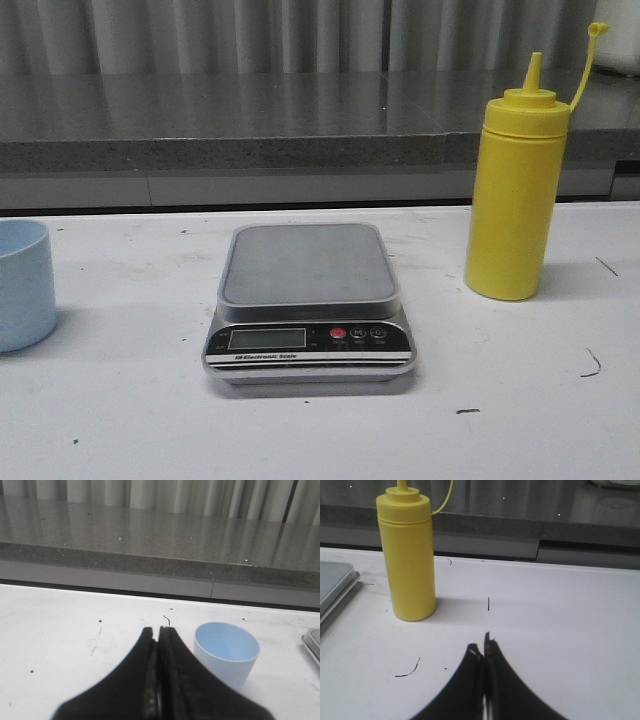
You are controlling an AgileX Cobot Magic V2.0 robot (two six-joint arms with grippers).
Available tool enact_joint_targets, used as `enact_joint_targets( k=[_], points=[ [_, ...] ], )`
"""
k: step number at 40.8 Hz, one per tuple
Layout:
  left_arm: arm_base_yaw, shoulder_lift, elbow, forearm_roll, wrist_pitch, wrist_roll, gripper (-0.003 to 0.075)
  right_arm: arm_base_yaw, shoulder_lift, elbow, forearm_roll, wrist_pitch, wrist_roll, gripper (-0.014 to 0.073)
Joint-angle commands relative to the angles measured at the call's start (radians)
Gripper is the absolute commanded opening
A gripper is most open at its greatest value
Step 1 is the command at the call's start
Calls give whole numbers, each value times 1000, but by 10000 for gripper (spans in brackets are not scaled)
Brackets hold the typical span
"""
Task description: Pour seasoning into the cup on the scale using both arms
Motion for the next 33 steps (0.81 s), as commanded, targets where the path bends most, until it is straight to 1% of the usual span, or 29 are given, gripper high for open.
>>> enact_joint_targets(
  k=[1,27,33],
  points=[
    [2,-17,22,-8,-82,-9,-20,-1,-17,-7,-2,-79,-7,-108],
    [2,-17,22,-8,-82,-9,-20,-1,-17,-7,-2,-79,-7,-108],
    [2,-17,22,-8,-82,-9,-20,-1,-17,-7,-2,-98,-7,-108]
  ],
)
